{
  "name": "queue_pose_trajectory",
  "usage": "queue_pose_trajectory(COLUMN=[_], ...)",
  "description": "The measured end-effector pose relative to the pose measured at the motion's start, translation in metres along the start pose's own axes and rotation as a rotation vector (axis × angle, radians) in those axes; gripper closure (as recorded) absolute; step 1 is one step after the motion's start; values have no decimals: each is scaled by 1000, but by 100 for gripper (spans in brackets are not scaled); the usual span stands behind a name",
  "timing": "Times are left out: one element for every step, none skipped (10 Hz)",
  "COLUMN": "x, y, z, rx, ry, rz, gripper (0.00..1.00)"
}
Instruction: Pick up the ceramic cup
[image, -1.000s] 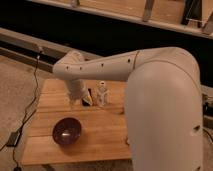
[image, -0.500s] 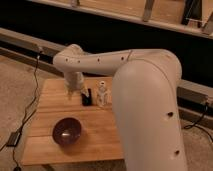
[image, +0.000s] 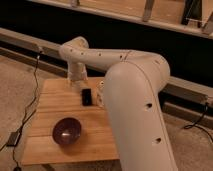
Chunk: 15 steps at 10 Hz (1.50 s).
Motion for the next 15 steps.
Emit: queue_pose_trajectory(x=[-8,-18,-26,-39,-47,-58,-70,-77,-84,-93,-97,-102,-106,-109,-112], y=[-2,-3,-5,-7,-8,-8,-12,-14,-17,-20,-23,-27,-32,-34,-36], z=[1,3,6,10,13,16,21,25,29,34,38,43,48,53,58], rx=[-6,-15,-19,-20,-19,-18,-14,-10,-5,4,11,20,32,39,43], ry=[-1,-4,-4,-6,-6,-7,-6,-4,-4,-3,-1,-2,-2,-2,-2], rz=[-5,-12,-16,-24,-30,-36,-38,-38,-39,-37,-34,-28,-23,-20,-18], gripper=[35,35,35,35,35,35,35,35,35,35,35,35,35,35,35])
